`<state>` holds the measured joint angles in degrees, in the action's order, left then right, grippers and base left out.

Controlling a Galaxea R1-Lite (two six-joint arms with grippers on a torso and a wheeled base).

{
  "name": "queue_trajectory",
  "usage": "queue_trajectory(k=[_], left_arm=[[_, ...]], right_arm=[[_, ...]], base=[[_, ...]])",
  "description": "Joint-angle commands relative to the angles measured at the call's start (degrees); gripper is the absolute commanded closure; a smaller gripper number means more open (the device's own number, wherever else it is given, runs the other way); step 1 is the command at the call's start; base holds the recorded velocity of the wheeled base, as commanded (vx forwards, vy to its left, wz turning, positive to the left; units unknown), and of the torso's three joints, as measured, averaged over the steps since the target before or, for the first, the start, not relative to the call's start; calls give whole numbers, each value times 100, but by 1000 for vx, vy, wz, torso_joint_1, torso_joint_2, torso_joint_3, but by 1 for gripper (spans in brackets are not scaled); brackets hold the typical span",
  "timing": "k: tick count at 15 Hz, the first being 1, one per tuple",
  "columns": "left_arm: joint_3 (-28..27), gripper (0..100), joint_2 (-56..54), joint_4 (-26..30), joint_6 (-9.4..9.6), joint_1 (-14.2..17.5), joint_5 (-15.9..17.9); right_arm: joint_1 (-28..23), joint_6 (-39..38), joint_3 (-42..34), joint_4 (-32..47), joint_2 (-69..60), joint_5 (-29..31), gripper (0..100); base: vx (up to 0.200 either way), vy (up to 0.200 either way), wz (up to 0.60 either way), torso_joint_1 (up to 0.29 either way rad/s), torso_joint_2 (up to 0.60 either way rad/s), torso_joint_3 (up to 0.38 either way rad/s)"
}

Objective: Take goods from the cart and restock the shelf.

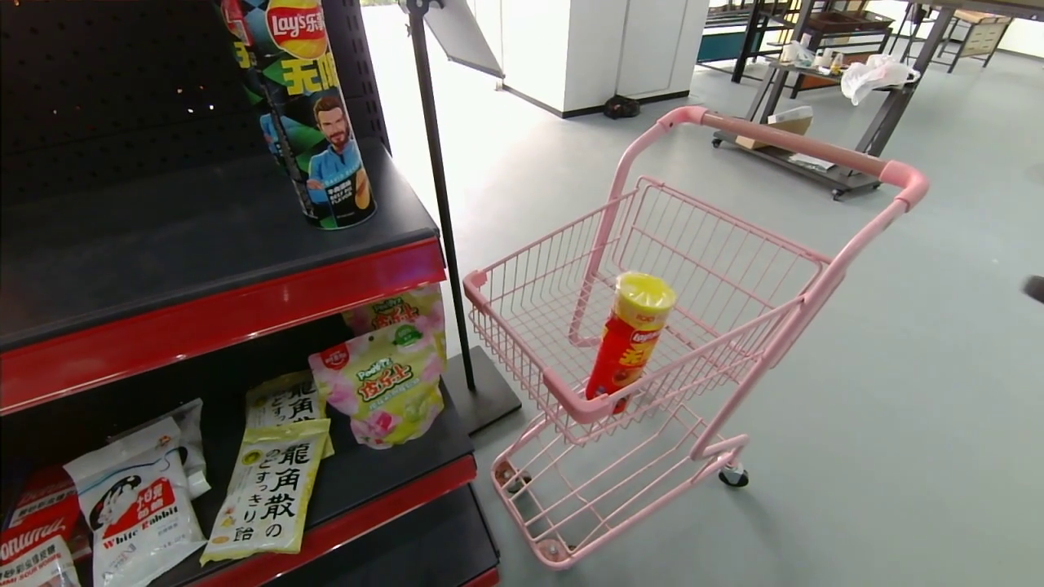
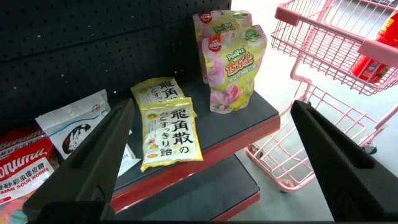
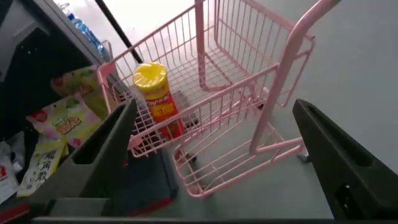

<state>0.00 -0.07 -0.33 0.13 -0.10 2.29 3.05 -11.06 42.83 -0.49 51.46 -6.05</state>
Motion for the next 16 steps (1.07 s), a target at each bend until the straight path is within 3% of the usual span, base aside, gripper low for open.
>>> queue_trajectory(k=[1,5,7,13,16], left_arm=[[0,0,7,-2,4,1,-1],[0,0,7,-2,22,1,-1],[0,0,7,-2,13,1,-1],[0,0,7,-2,22,1,-1],[0,0,7,-2,22,1,-1]], right_arm=[[214,-142,639,-602,2844,-520,0],[214,605,648,-1753,3977,-986,0],[381,640,631,-1771,3977,-1408,0],[934,666,253,-1806,4074,-1487,0],[1084,1132,332,-2263,4610,-1443,0]], base=[[0,0,0,0,0,0],[0,0,0,0,0,0],[0,0,0,0,0,0],[0,0,0,0,0,0],[0,0,0,0,0,0]])
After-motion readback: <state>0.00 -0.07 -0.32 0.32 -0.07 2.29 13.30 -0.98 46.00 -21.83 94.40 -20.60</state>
